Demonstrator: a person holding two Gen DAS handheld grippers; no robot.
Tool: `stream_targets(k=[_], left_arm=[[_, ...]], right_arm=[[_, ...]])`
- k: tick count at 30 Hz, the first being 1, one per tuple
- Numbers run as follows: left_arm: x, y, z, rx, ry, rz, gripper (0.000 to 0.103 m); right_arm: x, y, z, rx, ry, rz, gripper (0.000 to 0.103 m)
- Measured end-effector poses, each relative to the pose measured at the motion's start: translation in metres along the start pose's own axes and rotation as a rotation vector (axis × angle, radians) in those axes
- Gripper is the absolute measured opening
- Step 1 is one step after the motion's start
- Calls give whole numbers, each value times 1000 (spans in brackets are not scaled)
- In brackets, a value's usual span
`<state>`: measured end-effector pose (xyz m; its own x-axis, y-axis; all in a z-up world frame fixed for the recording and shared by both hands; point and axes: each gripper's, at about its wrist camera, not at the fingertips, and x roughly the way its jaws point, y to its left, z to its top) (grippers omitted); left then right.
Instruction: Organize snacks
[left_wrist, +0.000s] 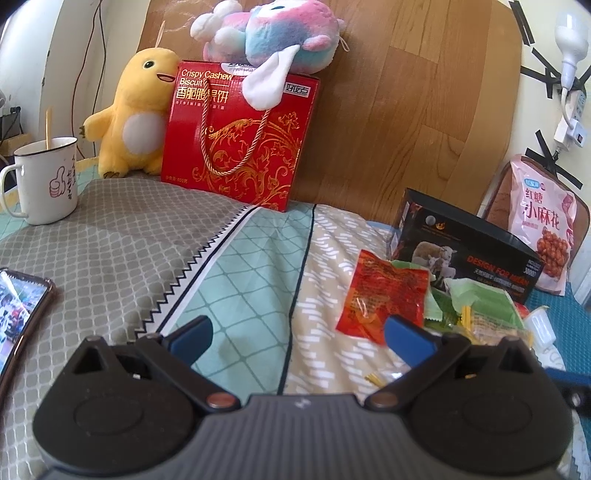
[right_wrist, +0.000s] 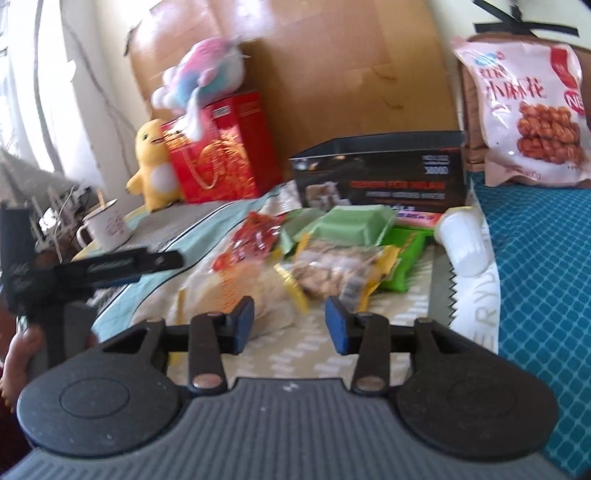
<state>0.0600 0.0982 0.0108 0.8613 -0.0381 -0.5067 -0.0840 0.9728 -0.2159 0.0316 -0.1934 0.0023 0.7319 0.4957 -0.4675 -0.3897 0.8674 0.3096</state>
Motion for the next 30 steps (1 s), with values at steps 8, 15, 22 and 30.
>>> stream_targets(k=[8,15,22,30], left_arm=[[-1,-2,-1,15,-4,-6,103],[-1,1,0,5,8,-26,103],[-15,16,0,-40,86,-155,101],[-29,-13,-2,49,217,-321,74]], right_arm=[[26,-2,-1,92,75,90,32],[-1,18,-21,17,105,159,34],[-26,25,-28,-141,80,105,67],[-3,45,-28,-345,107,96,70]])
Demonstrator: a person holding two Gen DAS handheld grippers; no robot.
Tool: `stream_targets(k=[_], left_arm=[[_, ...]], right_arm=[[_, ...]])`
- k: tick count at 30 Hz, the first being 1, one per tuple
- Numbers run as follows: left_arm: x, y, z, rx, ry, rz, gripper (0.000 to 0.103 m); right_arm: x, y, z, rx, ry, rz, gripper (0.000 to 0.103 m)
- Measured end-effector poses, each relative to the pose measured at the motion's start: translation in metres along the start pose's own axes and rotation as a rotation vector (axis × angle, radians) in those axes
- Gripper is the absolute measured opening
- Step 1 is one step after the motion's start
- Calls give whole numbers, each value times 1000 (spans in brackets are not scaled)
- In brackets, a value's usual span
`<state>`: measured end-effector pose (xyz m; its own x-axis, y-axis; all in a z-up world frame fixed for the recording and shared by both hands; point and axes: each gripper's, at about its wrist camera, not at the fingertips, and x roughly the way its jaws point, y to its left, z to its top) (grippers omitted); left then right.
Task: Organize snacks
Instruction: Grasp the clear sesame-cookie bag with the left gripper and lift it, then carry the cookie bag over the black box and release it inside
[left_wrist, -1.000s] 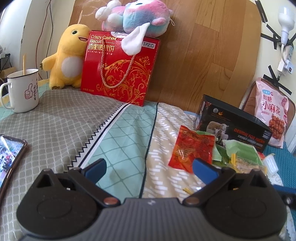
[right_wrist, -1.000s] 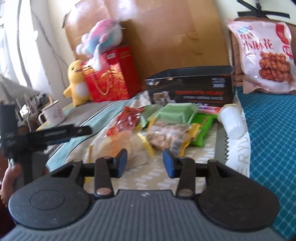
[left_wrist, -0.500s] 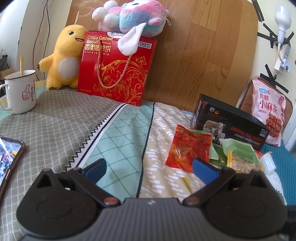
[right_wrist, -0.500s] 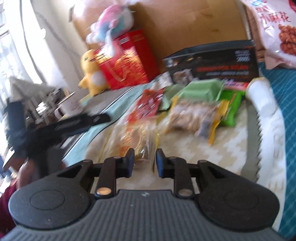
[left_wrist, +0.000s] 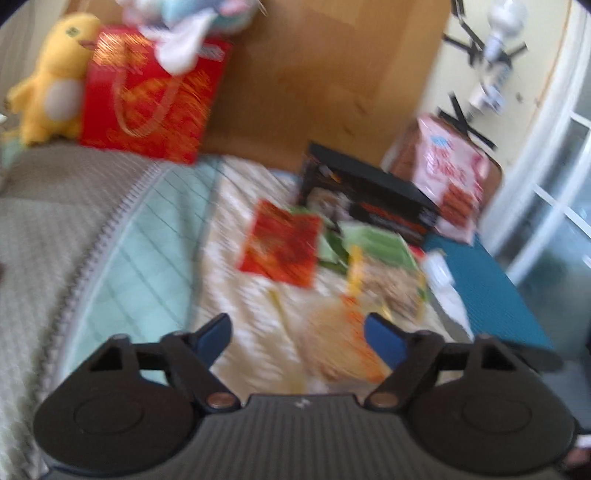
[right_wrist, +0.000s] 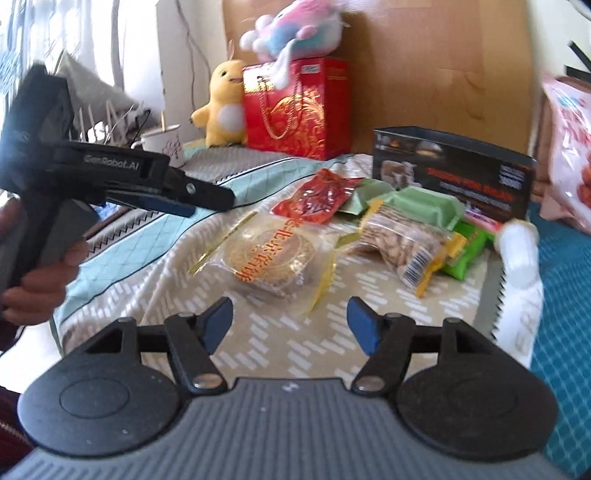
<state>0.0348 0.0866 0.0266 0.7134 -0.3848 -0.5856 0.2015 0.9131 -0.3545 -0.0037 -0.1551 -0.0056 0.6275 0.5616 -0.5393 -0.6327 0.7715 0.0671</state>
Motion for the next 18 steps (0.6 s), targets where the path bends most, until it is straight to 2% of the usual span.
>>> stream_targets(k=[2,3,4,6,8,12,15,18], left_arm=[[16,-2,-3,-15,83,-17,65],[20,-2,-5,-18,84,-16,64],[21,-5,-5,-13,82,-11,60],[22,-8,-2,-34,102,-59,49],[19,-17,6,-22,81,-55,49],[17,-40,36,49,11,-90,49],[25,-61,68,112,-37,-116,49],[48,-79,101,155,-61,-135,50]], right_arm=[[11,1,2,-23,14,12,68],[18,0,2,-29,33,15,58],[21,2,2,-44,28,2,54],[23,4,5,-66,25,-5,40],[19,2,10,-57,6,-3,36],[1,-6,28,-80,-106,-81,35],[-8,-29,49,-77,-177,-141,35],[-6,-59,70,-67,-212,-199,35]])
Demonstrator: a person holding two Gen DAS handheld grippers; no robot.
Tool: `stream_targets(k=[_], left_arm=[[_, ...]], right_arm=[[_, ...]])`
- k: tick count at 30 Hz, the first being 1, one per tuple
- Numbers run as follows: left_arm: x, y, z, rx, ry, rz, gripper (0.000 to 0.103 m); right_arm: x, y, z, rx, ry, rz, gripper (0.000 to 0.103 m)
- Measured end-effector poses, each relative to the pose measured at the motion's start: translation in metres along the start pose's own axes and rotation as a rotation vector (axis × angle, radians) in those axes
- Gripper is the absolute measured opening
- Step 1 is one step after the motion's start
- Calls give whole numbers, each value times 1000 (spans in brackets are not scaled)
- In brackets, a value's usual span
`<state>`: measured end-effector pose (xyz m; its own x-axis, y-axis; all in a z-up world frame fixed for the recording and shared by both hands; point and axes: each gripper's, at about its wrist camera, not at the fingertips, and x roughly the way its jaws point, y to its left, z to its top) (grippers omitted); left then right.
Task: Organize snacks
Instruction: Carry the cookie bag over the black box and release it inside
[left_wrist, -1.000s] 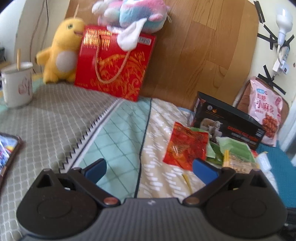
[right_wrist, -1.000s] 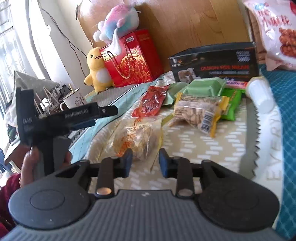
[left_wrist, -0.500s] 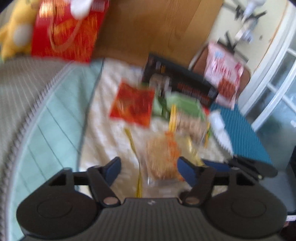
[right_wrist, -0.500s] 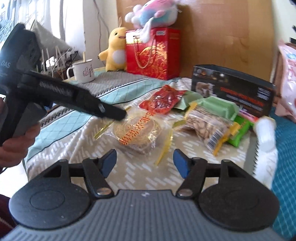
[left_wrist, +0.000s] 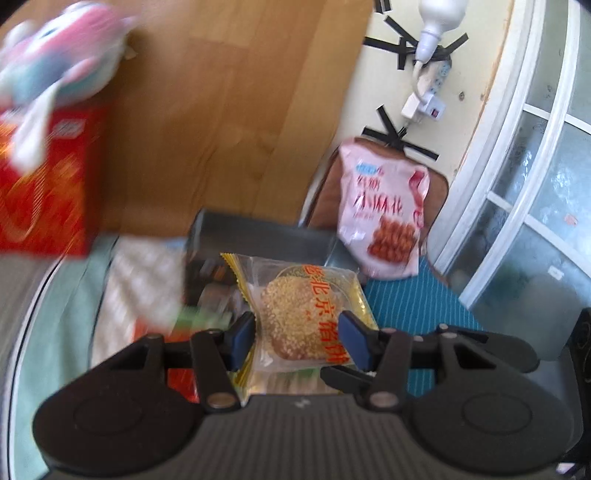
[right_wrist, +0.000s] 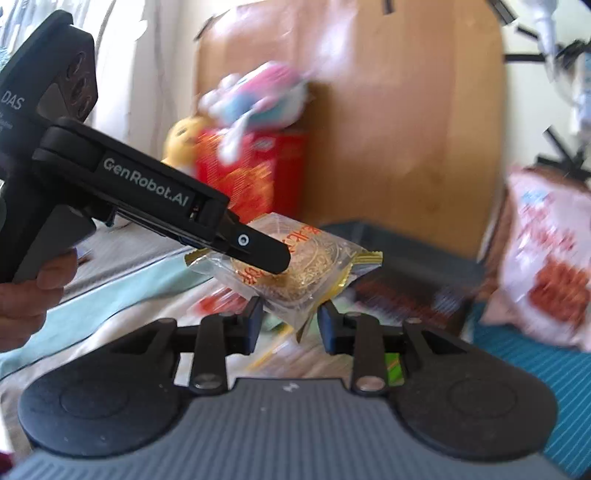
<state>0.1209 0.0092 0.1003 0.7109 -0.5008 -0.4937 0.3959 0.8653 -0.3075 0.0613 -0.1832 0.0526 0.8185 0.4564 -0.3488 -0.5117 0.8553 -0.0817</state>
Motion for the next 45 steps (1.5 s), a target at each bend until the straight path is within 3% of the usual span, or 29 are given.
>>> stream_targets(k=[7,12,15,17,21,25,27,28,33,39,45], left_arm=[[78,2,47,-10,20,1,50],[111,15,54,-2,41,70,53],[98,29,56,-10,-26,104,58],[92,42,58,-15,-56,190,59],[103,72,52,-65,8,280,54],[116,78,36,-87,74,270,47],[116,73,31,-72,61,255,46],[116,69,30,-68,59,244,46],[109,60,28,-75,54,244,48],[73,57,17,-96,-1,220,57],[40,68,-17,-148,16,201,57]], right_arm=[[49,-69,19,91,33,-64,35],[82,-88,14,122,74,-129,39],[65,-106,10,198,19,-151,43],[46,-117,4,261,-14,-151,43],[23,-128,-16,311,15,-140,43],[28,-125,-29,296,72,-86,41],[38,-120,-30,261,96,-93,30],[44,-119,-30,254,104,-97,29],[65,-125,-24,266,101,-163,30],[49,-127,-29,320,104,-109,32],[27,-130,-39,410,109,-103,32]])
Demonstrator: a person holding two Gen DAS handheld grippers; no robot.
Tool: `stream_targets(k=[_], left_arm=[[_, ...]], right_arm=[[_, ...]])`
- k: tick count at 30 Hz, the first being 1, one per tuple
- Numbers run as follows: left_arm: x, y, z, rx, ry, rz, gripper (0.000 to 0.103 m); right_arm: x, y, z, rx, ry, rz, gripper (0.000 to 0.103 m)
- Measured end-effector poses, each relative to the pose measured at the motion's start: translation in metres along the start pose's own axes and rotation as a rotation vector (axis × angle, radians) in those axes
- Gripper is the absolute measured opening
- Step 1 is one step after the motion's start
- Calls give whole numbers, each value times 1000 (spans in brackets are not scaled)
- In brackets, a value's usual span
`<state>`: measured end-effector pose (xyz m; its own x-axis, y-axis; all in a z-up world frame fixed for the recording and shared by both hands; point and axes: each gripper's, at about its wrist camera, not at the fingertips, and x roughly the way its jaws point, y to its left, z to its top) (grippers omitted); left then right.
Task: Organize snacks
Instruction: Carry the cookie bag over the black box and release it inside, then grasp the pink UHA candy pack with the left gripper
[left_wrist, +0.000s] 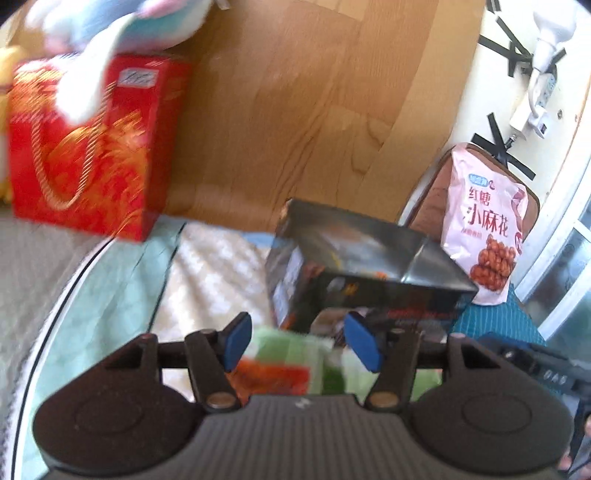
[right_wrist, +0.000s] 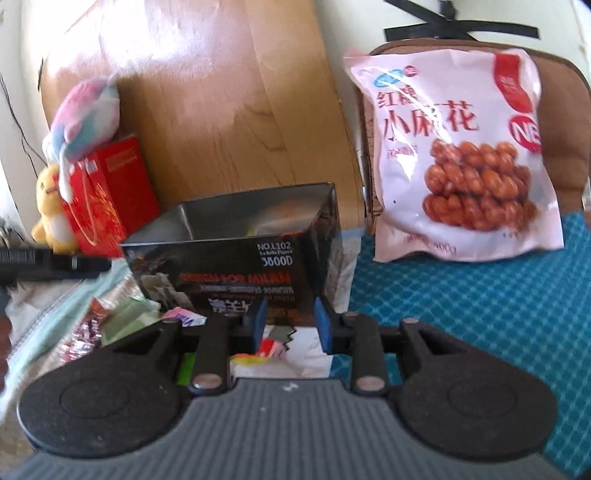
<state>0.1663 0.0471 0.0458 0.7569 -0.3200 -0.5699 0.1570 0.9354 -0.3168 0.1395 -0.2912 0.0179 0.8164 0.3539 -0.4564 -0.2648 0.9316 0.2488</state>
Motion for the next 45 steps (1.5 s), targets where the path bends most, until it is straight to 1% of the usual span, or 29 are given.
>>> stream_targets(k=[3,5,6,7,8,9,10,11,12,13,15,18,21,22,23,25,26,27,28,30,32,33,36,39,40,42,45], left_arm=[[-6,7,-3,-28,7,-19,57],[-2,0,-1,-7,21,-40,57],[1,-5,0,-1,21,-45,57],[5,-11,0,15,25,-59,57],[10,-18,2,32,37,-79,57],[13,-23,2,41,45,-89,57],[17,-29,3,57,52,-98,57],[20,-33,4,69,54,-102,57],[24,-37,5,80,58,-104,57],[30,-42,8,89,70,-110,57],[41,-49,11,100,102,-111,57],[63,-60,14,131,178,-97,57],[84,-63,15,125,262,-81,56],[92,-62,15,112,288,-69,57],[97,-59,15,89,309,-75,58],[104,-51,16,25,340,-122,59],[104,-50,16,10,342,-130,59],[105,-51,15,8,344,-136,55],[103,-53,14,18,342,-145,54],[101,-62,11,51,326,-118,54],[97,-68,11,53,300,-126,54],[94,-68,14,40,293,-137,54],[73,-70,24,11,232,-188,54],[40,-75,32,24,143,-209,54],[32,-77,33,28,125,-212,55],[11,-76,28,41,97,-207,55],[-12,-66,9,47,106,-179,55]], right_arm=[[-9,2,-7,20,4,31,32],[-7,9,-14,-20,36,20,33],[-6,11,-17,-22,45,30,34],[-6,12,-17,2,80,64,35],[-10,14,-18,20,88,127,36],[-16,17,-18,20,109,213,38],[-18,21,-17,30,159,334,38],[-21,24,-17,43,188,429,38],[-26,27,-17,37,183,471,39],[-31,29,-14,11,156,448,40],[-31,23,-7,-3,109,356,40],[-15,0,1,87,80,225,41],[9,-24,4,180,98,164,40],[17,-30,3,205,113,160,40],[25,-34,2,228,129,166,40],[36,-41,-1,266,174,202,39],[40,-40,-4,276,195,225,38],[42,-39,-8,291,203,253,39],[45,-37,-10,297,209,264,38],[45,-30,-11,276,202,239,36],[35,-25,-10,272,181,213,33],[31,-23,-9,264,158,200,33],[6,-12,3,209,60,176,32],[-17,8,15,129,-26,166,32],[-27,18,16,93,-48,159,32],[-40,32,13,44,-64,157,32],[-52,43,-6,31,-39,187,32]])
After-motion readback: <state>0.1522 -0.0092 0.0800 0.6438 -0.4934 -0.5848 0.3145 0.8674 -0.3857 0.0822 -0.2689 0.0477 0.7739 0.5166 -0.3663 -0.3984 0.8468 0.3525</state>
